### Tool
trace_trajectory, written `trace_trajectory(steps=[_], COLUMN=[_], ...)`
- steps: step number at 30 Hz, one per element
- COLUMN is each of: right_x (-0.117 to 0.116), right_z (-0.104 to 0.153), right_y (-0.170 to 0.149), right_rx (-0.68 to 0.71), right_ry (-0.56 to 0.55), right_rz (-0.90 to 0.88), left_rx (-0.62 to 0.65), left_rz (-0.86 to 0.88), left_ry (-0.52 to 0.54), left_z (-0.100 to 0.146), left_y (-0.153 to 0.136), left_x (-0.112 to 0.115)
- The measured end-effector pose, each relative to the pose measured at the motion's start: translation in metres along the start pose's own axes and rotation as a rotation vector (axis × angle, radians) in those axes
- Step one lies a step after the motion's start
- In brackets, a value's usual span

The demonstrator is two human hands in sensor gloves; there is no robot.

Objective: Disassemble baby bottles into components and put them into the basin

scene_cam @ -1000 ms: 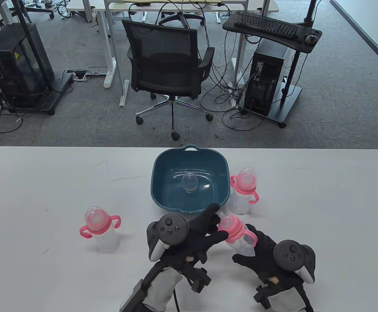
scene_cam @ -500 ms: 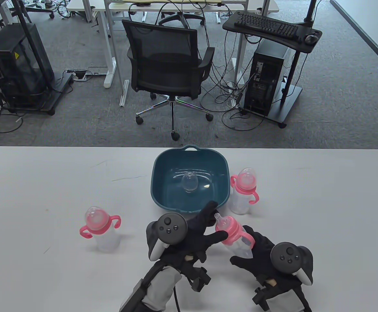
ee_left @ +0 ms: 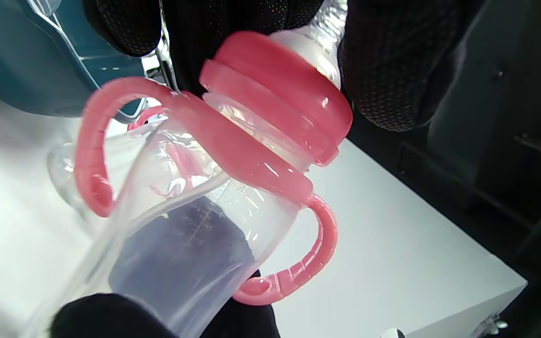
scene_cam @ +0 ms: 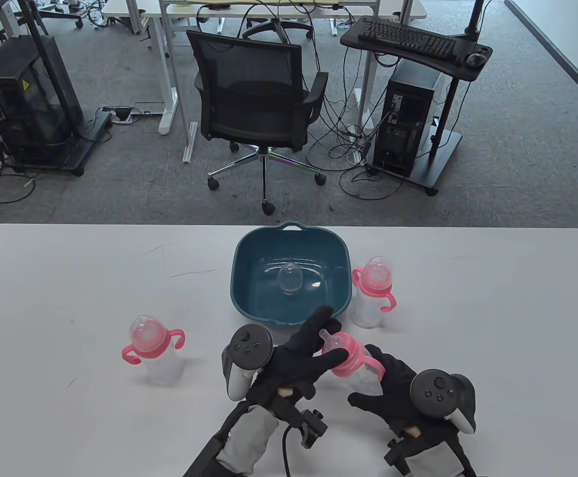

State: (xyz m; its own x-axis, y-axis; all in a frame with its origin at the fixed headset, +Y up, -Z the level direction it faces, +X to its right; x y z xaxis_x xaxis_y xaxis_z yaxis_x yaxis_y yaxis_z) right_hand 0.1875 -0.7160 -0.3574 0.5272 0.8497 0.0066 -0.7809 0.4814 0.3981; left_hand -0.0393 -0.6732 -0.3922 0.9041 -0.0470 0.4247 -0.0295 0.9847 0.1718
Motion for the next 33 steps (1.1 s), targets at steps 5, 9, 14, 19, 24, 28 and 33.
trace_trajectory(steps=[5,9,14,19,24,28,33], right_x=[0.002,-0.002,-0.003,-0.003,-0.005,-0.006,-0.008], right_z=[0.001,0.001,0.001,0.001,0.000,0.000,0.000], right_y=[-0.002,0.001,0.002,0.004,0.004,0.005,0.003], right_rx=[-0.005,0.002,0.007,0.011,0.019,0.021,0.018], right_ry=[-0.012,0.000,0.004,0.007,0.013,0.021,0.033], right_rz=[0.009,0.026,0.033,0.027,0.012,0.012,0.018], left_rx=[-0.020,-0.011,-0.019,-0.015,0.042,0.081,0.099], left_rz=[-0.080,-0.088,-0.064,-0.059,-0.055,-0.043,-0.021], left_ry=[-0.050,-0.045,-0.027,-0.007,0.028,0.046,0.043], left_z=[-0.002,-0.002,-0.002,-0.002,0.001,0.004,0.001], left_y=[-0.001,-0.004,-0.005,-0.001,0.015,0.028,0.041], left_x=[0.005,0.008,0.006,0.003,-0.003,-0.008,-0.009])
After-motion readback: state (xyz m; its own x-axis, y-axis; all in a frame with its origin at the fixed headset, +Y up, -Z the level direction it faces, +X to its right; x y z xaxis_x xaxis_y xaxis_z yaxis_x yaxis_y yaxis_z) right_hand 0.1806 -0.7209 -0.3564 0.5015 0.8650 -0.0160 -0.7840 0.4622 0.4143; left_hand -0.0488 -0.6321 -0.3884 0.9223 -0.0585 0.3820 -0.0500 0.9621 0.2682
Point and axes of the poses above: the tracker on the back of each hand, its own y axis roughly to the thumb side, its own z axis roughly from the fingertips to the wrist, x = y × z, the point moved 4 cm from there along -z, roughly from the wrist to the fingertips, and after that the axes turned 13 degrees about z, right-handed, at the moved point
